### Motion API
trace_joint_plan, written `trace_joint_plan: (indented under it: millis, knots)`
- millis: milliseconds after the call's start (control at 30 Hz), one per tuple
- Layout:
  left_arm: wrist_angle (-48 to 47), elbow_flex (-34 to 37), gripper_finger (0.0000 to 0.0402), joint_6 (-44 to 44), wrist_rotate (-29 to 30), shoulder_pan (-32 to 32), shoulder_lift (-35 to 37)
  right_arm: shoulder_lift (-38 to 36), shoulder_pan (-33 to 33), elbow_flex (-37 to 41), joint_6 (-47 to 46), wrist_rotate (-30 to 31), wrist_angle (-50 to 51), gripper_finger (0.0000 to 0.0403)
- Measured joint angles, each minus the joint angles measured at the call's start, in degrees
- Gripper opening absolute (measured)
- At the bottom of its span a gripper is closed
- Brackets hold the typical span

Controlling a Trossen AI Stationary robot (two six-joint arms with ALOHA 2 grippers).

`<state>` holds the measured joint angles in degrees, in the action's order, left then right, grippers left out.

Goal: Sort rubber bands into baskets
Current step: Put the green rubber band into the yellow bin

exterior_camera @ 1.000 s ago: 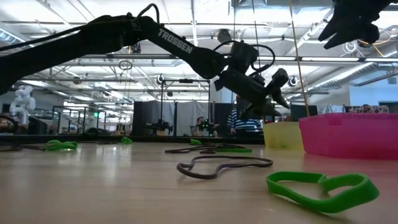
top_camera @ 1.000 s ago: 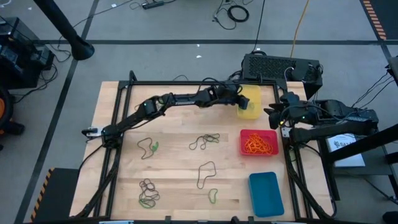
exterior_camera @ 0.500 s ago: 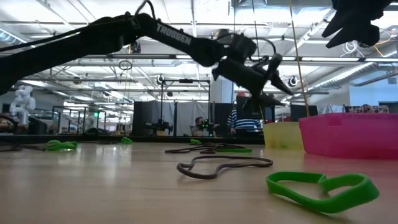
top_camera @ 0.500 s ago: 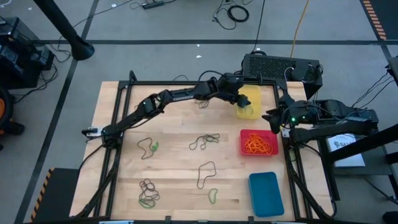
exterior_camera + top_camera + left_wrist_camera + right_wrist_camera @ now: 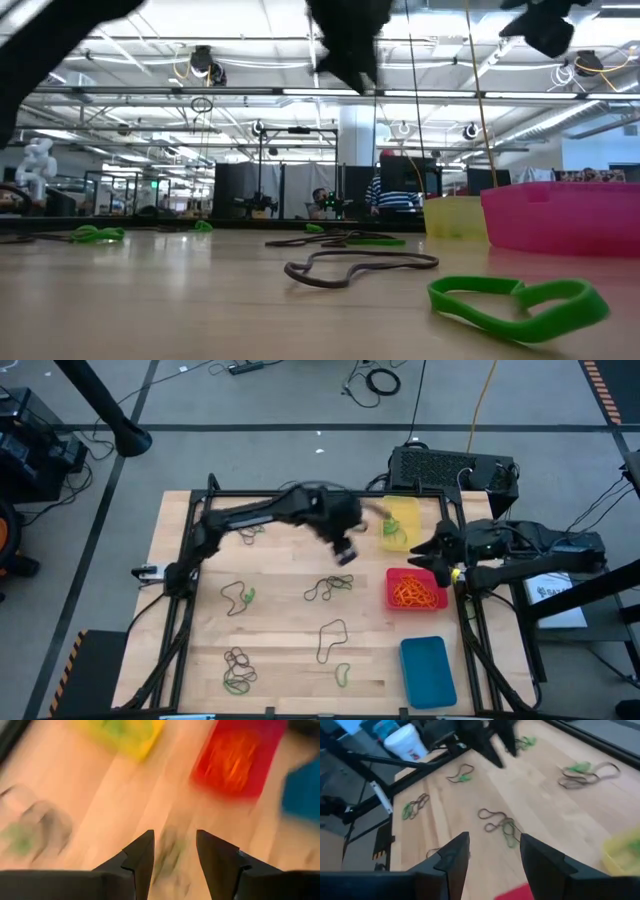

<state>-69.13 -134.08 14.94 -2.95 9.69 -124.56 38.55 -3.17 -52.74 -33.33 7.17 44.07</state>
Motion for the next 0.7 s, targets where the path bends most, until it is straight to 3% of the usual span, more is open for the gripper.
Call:
trace_joint_plan:
  millis: [67, 167, 400, 567, 700]
  knots:
    - [-8.9, 0.0, 0.0152, 0.3, 5.1, -3.3, 2.7, 1.6, -1.0, 0.0, 1.1, -0.1, -2.8, 0.0169]
    - [-19.3, 0.1, 0.0152, 2.9, 8.0, -8.5, 6.1, 4.9, -2.9, 0.0, 1.1, -1.7, -7.3, 0.0169]
    - [-20.5, 4.9, 0.0152, 7.2, 12.1, -20.9, 14.8, 15.3, -8.4, 0.0, -0.8, -4.3, -24.0, 0.0169]
    - [-20.6, 14.9, 0.0152, 8.6, 17.9, -26.6, 22.8, 24.0, -13.1, 0.0, -6.6, -1.9, -35.8, 0.0169]
    - [-18.5, 29.0, 0.0152, 8.9, 18.4, -28.6, 31.7, 30.5, -16.8, 0.0, -13.3, 1.5, -41.6, 0.0169]
